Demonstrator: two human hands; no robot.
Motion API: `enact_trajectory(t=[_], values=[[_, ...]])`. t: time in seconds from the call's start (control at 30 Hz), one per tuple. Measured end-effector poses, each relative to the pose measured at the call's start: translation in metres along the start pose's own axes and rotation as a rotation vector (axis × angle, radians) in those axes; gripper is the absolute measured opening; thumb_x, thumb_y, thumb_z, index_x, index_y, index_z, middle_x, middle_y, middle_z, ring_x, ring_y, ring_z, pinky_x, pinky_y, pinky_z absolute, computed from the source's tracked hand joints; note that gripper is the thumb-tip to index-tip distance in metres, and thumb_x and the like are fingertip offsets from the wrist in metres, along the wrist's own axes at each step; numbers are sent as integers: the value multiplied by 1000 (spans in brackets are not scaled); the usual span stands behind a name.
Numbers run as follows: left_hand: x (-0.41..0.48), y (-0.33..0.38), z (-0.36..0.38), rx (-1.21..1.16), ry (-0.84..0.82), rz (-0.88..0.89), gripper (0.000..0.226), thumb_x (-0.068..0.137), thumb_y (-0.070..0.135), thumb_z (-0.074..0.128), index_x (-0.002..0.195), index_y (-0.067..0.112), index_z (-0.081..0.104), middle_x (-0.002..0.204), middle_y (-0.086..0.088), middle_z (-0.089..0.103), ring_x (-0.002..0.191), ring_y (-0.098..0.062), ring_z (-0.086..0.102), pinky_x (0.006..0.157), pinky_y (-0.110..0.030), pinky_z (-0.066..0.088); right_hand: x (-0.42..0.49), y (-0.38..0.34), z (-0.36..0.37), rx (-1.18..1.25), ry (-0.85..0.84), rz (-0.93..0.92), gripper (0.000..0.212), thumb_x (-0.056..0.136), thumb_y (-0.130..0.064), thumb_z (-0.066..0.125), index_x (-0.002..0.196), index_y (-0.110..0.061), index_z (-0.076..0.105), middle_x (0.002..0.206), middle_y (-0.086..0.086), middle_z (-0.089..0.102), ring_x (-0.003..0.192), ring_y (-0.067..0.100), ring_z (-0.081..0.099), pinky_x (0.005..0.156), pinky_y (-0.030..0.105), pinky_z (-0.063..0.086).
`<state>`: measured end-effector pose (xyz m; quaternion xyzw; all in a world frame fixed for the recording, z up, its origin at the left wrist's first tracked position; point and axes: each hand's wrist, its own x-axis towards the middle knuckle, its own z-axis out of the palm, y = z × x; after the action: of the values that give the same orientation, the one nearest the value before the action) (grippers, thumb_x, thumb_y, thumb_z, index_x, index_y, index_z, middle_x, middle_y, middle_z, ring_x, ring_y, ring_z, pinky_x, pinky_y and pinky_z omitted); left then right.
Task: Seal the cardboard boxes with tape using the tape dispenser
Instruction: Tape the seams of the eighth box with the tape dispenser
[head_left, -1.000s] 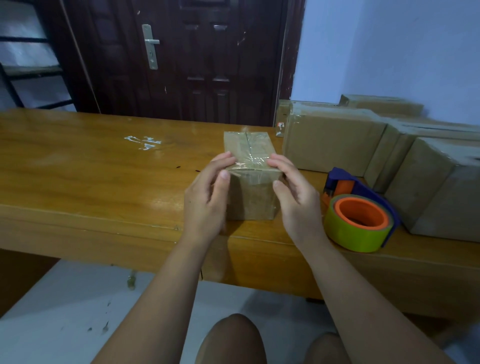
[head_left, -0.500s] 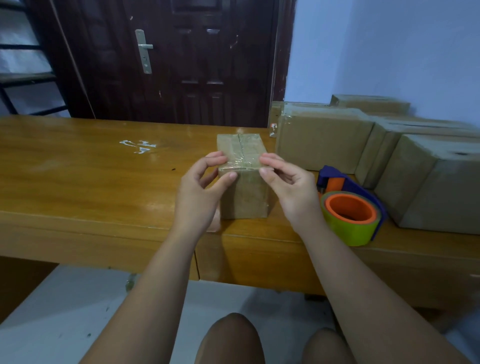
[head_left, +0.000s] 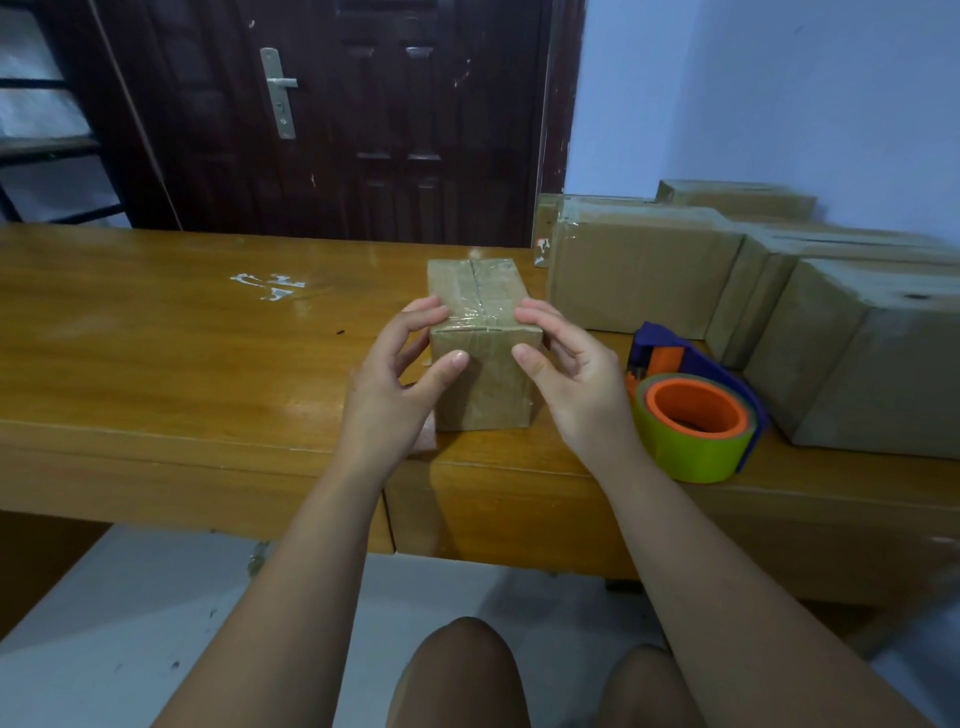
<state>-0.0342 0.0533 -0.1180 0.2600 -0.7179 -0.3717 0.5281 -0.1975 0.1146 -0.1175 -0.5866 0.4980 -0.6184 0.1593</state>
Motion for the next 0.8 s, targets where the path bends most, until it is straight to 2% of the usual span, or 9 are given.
enact_trajectory(t=[0.2,0.27,0.37,0.43,0.5,0.57,0.63,0.7,0.8], values=[[1,-4,6,8,78,19,38,90,6,59,109,39,55,128,21,50,126,-2,45,106,-38,42,1,0,4,-2,49,13,31,93,-7,57,112,-31,59,125,-18,54,117,-14,47,98,7,36],[0,-4,8,29,90,39,37,90,7,58,109,38,54,130,17,51,125,3,45,106,-32,42,1,0,5,3,49,12,31,93,-6,57,111,-31,59,123,-20,54,116,-16,46,97,6,36],[-2,-5,10,110,106,85,34,91,10,58,114,35,53,136,10,49,120,11,43,97,-12,41,0,-2,3,34,31,28,32,94,-5,56,112,-31,59,125,-20,52,118,-15,45,100,9,36],[-3,-9,12,147,112,91,31,93,15,56,118,34,52,136,20,45,123,4,44,95,-15,43,1,-6,4,3,23,56,33,95,-6,54,119,-29,58,132,-19,49,123,-11,43,104,12,35],[-4,-11,16,212,122,104,29,95,24,52,122,33,52,133,32,39,126,-2,42,100,-34,45,2,-13,5,-164,32,79,37,96,-8,53,130,-24,56,138,-17,46,128,-4,41,108,20,35],[-5,-9,19,311,155,132,31,94,26,49,125,26,53,133,28,38,122,6,37,103,-41,40,0,-24,4,-427,32,73,43,96,-10,52,138,-21,49,144,-11,45,132,4,41,111,24,33],[-8,-7,22,392,191,166,32,95,26,47,126,21,53,134,18,40,118,8,33,104,-39,36,-4,-39,-6,-553,83,41,44,97,-10,50,139,-21,48,143,-6,47,130,7,44,109,24,35],[-13,-5,23,447,193,184,35,95,27,46,129,20,52,138,10,43,123,-1,35,103,-36,32,-8,-51,-26,-650,143,26,46,94,-7,50,137,-22,50,139,-3,49,128,10,45,104,21,37],[-18,-3,25,516,179,124,43,94,34,41,136,24,48,143,6,41,130,-19,35,103,-27,23,-2,-56,-70,-862,103,274,63,87,-6,51,144,-29,40,143,5,40,123,22,46,91,27,40]])
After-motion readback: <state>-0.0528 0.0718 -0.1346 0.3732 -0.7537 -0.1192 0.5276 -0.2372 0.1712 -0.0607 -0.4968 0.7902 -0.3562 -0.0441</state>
